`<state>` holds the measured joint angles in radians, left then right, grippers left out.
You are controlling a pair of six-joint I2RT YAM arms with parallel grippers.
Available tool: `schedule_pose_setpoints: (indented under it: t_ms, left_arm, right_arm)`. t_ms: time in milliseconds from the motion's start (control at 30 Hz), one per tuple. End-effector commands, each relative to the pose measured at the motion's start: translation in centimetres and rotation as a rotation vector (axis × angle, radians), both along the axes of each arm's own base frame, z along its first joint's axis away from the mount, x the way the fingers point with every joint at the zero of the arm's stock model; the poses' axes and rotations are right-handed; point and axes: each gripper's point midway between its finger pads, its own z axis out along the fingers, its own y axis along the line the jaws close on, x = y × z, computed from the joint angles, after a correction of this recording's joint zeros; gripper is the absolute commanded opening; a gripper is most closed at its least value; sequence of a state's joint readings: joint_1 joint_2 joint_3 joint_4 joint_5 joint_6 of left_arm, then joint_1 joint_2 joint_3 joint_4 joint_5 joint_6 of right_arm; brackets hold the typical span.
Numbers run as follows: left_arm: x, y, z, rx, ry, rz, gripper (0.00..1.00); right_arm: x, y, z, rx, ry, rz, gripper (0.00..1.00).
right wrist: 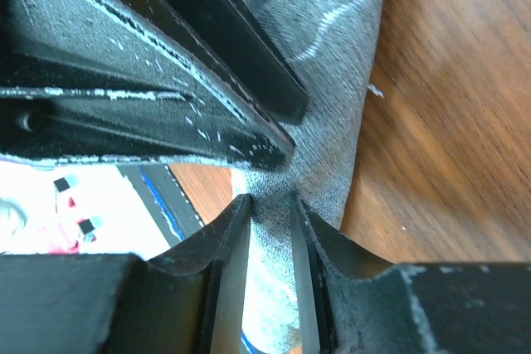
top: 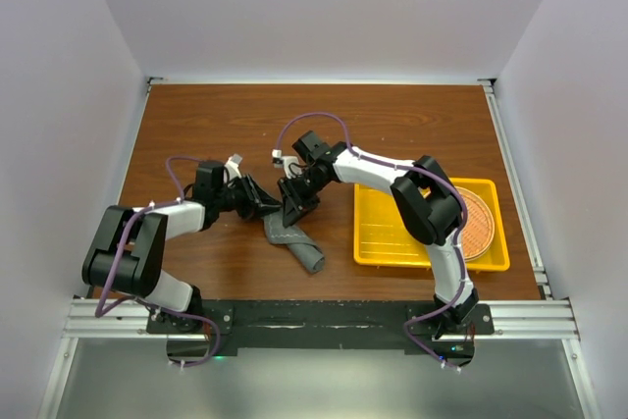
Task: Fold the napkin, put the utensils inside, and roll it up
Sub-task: Roll the napkin with the utensil
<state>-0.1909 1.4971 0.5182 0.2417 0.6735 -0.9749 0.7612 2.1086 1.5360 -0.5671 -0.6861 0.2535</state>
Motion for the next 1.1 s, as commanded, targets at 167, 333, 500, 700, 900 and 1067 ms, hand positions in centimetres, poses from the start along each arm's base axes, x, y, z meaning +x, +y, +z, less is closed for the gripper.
schedule_pose_setpoints:
  t_ms: [167,333,500,700,900,1067]
  left_arm:
    - [-0.6,0.2,-1.2,0.016,-0.023,-0.013,0.28]
    - [-0.5,0.3,-1.5,0.027,-0.021,-0.006,0.27]
    - [-0.2,0.3,-1.3,0.019,-0.023,0.004,0.27]
    - [0.6,-0.1,-0.7,0.002,-0.043,-0.003,0.27]
    - [1.7,-0.5,0.7,-0.017,-0.085,-0.016,0.31]
    - [2.4,-0.9,2.0,-0.050,-0.109,-0.021,0.32]
  right_arm:
    - [0.8,1.3,5.4,0.051,-0.097,0.029,0.36]
    - [-1.2,3.1,4.5,0.093,-0.059,0.048,0.33]
    - [-2.0,2.5,2.2,0.066,-0.069,0.048,0.29]
    - [-2.0,0.2,-1.4,-0.030,-0.123,0.043,0.27]
    - [-0.7,-2.4,-3.3,-0.069,-0.113,-0.019,0.26]
    - [-0.6,-2.9,-3.6,-0.055,-0.087,-0.008,0.26]
